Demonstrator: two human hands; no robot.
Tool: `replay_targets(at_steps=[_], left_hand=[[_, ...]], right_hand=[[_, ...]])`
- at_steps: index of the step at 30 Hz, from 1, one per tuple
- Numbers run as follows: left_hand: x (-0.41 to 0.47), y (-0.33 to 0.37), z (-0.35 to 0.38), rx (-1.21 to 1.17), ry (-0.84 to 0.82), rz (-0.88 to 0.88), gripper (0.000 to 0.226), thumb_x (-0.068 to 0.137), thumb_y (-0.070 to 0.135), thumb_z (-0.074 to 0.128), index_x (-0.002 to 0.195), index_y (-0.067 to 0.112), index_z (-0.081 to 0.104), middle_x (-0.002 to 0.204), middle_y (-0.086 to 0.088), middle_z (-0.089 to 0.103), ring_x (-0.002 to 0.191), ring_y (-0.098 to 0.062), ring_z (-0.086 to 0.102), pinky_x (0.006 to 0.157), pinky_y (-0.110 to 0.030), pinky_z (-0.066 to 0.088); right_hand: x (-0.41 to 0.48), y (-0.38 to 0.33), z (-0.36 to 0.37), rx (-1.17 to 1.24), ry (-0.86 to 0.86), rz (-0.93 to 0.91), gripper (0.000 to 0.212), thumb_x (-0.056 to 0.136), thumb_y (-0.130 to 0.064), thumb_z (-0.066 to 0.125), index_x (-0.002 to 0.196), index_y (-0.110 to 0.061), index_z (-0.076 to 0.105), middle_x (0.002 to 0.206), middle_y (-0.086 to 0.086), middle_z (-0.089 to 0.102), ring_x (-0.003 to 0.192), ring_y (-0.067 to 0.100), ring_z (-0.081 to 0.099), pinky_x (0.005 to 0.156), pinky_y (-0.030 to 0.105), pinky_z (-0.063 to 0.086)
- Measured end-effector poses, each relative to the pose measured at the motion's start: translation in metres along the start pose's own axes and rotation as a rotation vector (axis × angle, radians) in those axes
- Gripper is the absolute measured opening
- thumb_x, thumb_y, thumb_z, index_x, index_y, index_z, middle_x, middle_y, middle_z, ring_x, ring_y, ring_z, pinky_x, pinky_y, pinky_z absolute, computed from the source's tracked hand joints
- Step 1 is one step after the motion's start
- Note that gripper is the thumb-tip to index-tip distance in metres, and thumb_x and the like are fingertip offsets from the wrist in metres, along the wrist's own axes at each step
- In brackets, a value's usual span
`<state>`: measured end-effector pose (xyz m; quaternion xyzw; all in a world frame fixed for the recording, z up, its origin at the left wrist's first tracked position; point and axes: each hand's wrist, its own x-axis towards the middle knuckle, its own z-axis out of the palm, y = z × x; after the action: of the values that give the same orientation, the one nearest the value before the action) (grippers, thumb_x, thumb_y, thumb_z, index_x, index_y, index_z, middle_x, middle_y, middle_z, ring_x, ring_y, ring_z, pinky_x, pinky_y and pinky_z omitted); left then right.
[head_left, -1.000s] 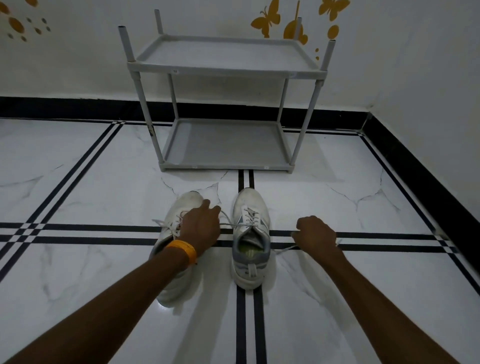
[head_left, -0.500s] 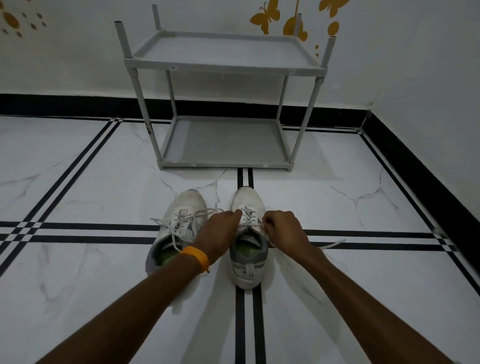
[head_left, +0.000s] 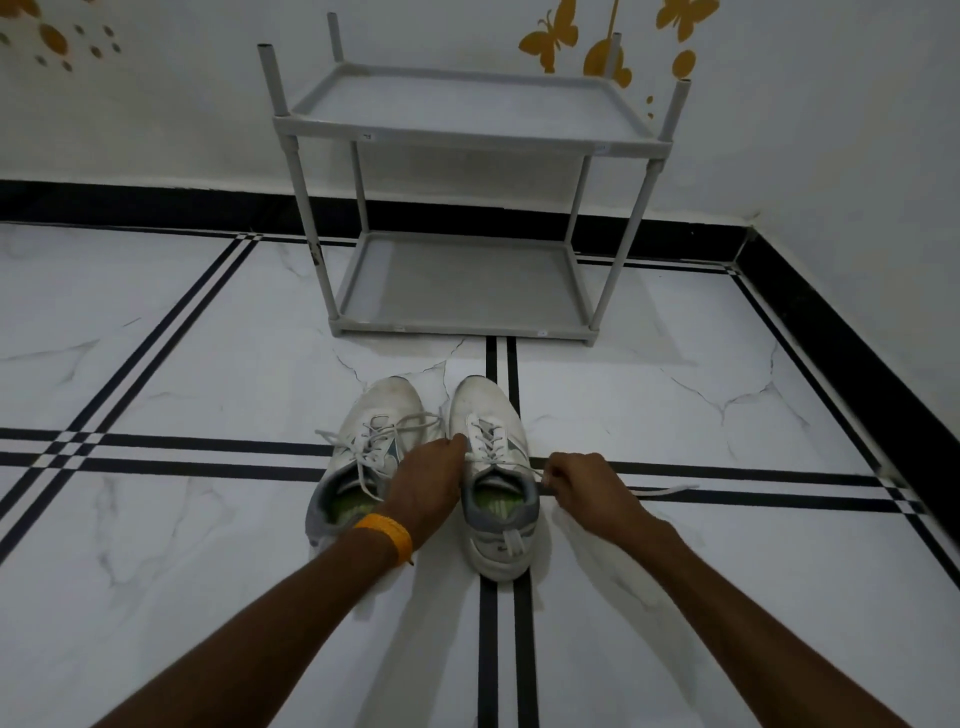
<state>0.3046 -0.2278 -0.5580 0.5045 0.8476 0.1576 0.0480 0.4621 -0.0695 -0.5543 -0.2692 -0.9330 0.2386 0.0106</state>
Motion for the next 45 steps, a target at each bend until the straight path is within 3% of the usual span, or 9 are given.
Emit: replay_targets(at_steps=[5,8,12,17,21,25,30,39,45], left_hand=[[0.005,-0.001,-0.001,-0.141,-0.017,-0.168,0.008,0.082,0.002,0.054,0.087,0.003,0.060,0.091,-0.019,0.069,0.088,-0.038,0.062,0.069,-0.036,0.044],[0.005,-0.001,-0.001,-0.146,-0.028,-0.160,0.008,0.082,0.001,0.055,0.087,0.004,0.060,0.090,-0.018,0.069,0.088,-0.036,0.062,0.072,-0.039,0.046],[0.005,-0.005,0.000,-0.137,-0.022,-0.166,0.008,0.083,0.002,0.056,0.089,0.004,0.060,0.092,-0.018,0.068,0.089,-0.036,0.062,0.073,-0.039,0.047],[0.003,-0.003,0.000,-0.105,-0.027,-0.163,0.011,0.087,0.009,0.051,0.092,0.004,0.060,0.094,-0.019,0.068,0.089,-0.037,0.062,0.072,-0.040,0.048],[0.009,0.000,-0.015,-0.165,-0.133,-0.251,0.022,0.086,0.019,0.055,0.090,0.001,0.068,0.091,-0.018,0.070,0.086,-0.033,0.064,0.069,-0.034,0.048],[0.015,-0.004,-0.034,-0.505,-0.139,-0.357,0.030,0.086,0.028,0.063,0.074,0.002,0.072,0.072,-0.010,0.068,0.069,-0.021,0.063,0.062,-0.028,0.045],[0.011,0.004,-0.045,-1.174,-0.064,-0.461,0.028,0.095,0.022,0.055,0.093,0.002,0.075,0.099,-0.006,0.076,0.090,-0.006,0.068,0.079,-0.023,0.047],[0.011,0.016,-0.022,-1.388,0.046,-0.442,0.026,0.092,0.024,0.063,0.102,0.002,0.073,0.104,-0.020,0.073,0.102,-0.034,0.069,0.094,-0.053,0.054],[0.012,0.021,-0.014,-1.388,0.043,-0.383,0.023,0.094,0.023,0.061,0.107,0.008,0.071,0.107,-0.018,0.072,0.104,-0.035,0.068,0.091,-0.047,0.056]], right_hand=[[0.001,-0.022,-0.019,0.960,-0.109,0.164,0.022,0.092,-0.020,0.062,0.093,0.001,0.069,0.090,0.007,0.070,0.085,0.018,0.065,0.081,0.030,0.053],[0.012,-0.042,-0.014,1.133,-0.135,0.196,0.024,0.093,-0.021,0.061,0.105,-0.003,0.072,0.109,0.007,0.074,0.096,0.016,0.068,0.086,0.030,0.053],[0.028,-0.048,-0.008,1.284,-0.109,0.176,0.018,0.094,-0.012,0.060,0.104,-0.001,0.070,0.105,0.013,0.074,0.097,0.020,0.071,0.083,0.030,0.058],[0.037,-0.053,-0.001,1.082,-0.066,0.202,0.021,0.089,-0.007,0.066,0.108,0.003,0.070,0.087,0.010,0.073,0.070,0.010,0.069,0.059,0.013,0.052],[0.040,-0.051,0.004,1.039,0.014,0.181,0.019,0.087,-0.008,0.069,0.104,0.000,0.072,0.079,0.011,0.073,0.061,0.011,0.067,0.056,0.015,0.052],[0.041,-0.053,0.011,0.992,0.107,0.174,0.016,0.084,-0.019,0.074,0.091,-0.004,0.075,0.067,0.011,0.072,0.055,0.015,0.064,0.064,0.027,0.058],[0.040,-0.053,0.009,0.968,0.043,0.165,0.016,0.093,-0.015,0.061,0.099,-0.008,0.074,0.070,0.011,0.071,0.059,0.015,0.064,0.065,0.024,0.057],[0.032,-0.049,-0.004,1.016,-0.073,0.115,0.022,0.091,-0.009,0.063,0.112,-0.011,0.069,0.084,0.019,0.074,0.067,0.016,0.069,0.056,0.019,0.053],[0.031,-0.049,0.001,1.060,0.009,0.110,0.018,0.087,-0.009,0.069,0.105,-0.013,0.071,0.072,0.011,0.073,0.058,0.012,0.069,0.054,0.016,0.053]])
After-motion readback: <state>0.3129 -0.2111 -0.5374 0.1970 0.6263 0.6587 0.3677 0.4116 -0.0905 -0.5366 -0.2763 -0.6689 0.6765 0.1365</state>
